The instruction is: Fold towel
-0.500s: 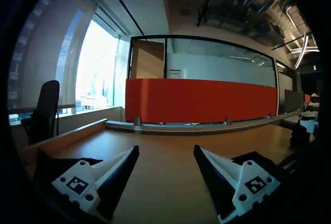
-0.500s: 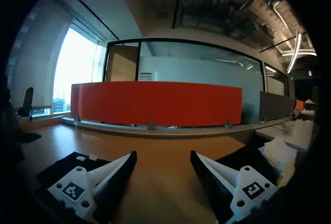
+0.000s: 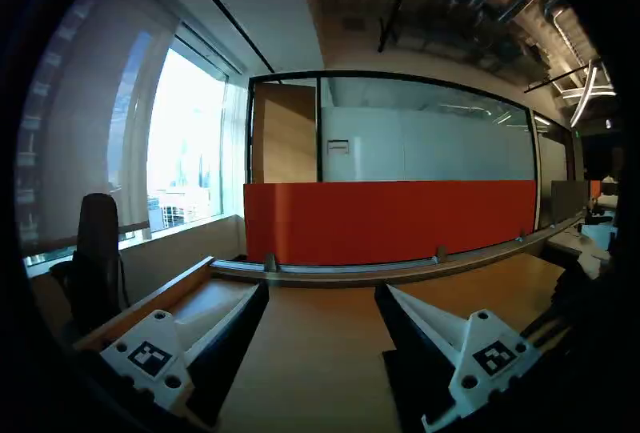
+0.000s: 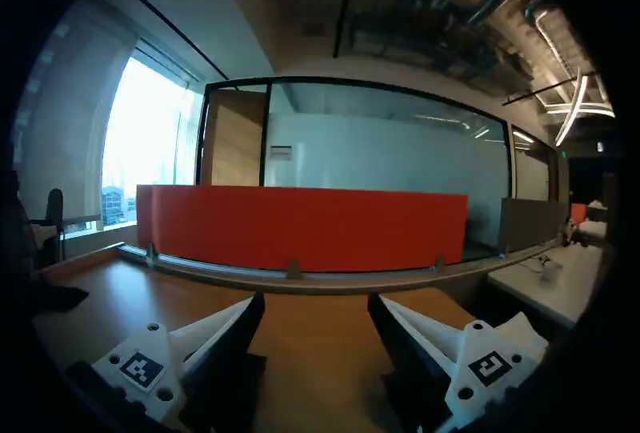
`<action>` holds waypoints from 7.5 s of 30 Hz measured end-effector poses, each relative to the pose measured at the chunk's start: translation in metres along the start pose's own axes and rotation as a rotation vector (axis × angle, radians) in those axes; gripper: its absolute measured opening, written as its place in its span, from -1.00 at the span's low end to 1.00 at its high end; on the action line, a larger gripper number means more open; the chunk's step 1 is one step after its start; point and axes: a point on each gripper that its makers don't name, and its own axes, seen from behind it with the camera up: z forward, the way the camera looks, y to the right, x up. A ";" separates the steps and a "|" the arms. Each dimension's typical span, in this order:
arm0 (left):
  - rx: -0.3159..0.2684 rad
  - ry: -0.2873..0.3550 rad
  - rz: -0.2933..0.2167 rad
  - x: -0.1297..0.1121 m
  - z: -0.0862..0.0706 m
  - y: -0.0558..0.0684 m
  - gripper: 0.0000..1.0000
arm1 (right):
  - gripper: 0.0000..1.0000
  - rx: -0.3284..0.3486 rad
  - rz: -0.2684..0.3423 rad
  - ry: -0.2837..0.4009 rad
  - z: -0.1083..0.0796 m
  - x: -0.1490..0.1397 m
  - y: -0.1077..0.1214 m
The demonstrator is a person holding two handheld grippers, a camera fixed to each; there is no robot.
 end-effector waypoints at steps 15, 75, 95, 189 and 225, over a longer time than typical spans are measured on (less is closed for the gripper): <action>-0.110 -0.108 0.083 0.008 -0.003 0.022 0.97 | 1.00 0.129 -0.101 -0.095 -0.008 0.012 -0.030; -0.530 -0.613 0.261 -0.239 -0.059 0.119 0.96 | 1.00 0.584 -0.311 -0.579 -0.063 -0.217 -0.113; -0.638 -0.779 0.302 -0.302 -0.083 0.139 0.96 | 0.97 0.656 -0.327 -0.733 -0.089 -0.285 -0.111; -0.606 -0.757 0.302 -0.168 -0.106 0.149 -0.77 | -0.69 0.694 -0.300 -0.614 -0.110 -0.146 -0.115; -0.596 -0.793 0.279 -0.174 -0.079 0.158 -0.77 | -0.69 0.685 -0.326 -0.683 -0.088 -0.153 -0.108</action>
